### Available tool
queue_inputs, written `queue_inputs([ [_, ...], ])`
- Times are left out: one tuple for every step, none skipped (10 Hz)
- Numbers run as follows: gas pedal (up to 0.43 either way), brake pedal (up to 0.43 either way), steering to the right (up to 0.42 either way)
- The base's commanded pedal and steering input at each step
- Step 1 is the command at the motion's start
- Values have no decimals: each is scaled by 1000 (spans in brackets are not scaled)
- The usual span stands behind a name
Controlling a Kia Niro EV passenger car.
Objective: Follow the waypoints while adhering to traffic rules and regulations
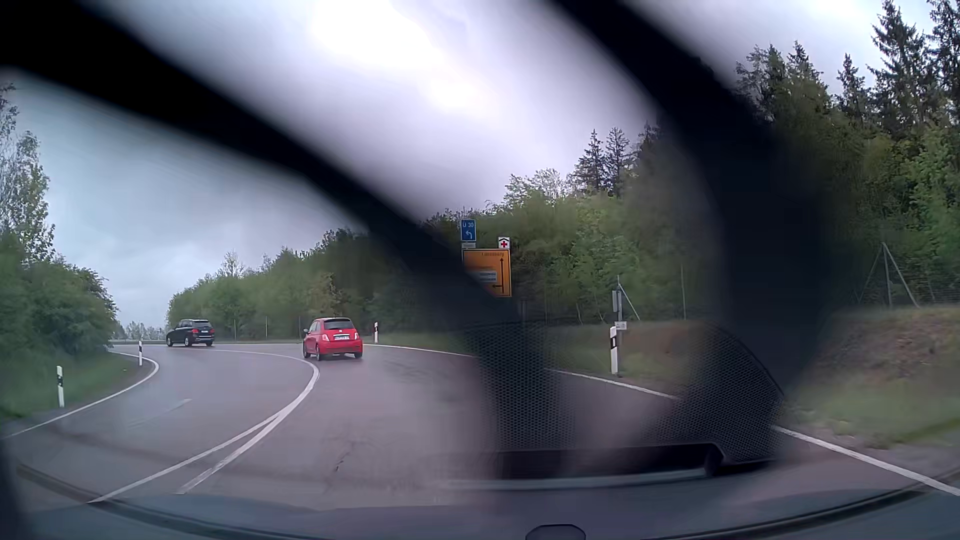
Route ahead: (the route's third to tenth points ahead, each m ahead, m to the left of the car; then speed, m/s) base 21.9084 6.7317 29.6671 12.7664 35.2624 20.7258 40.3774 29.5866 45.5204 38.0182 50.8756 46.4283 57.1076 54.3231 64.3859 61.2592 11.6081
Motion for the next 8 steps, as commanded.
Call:
queue_inputs([
  [189,0,-75],
  [189,0,-75],
  [189,0,-76],
  [177,0,-80],
  [177,0,-83],
  [177,0,-87],
  [177,0,-92],
  [177,0,-98],
])
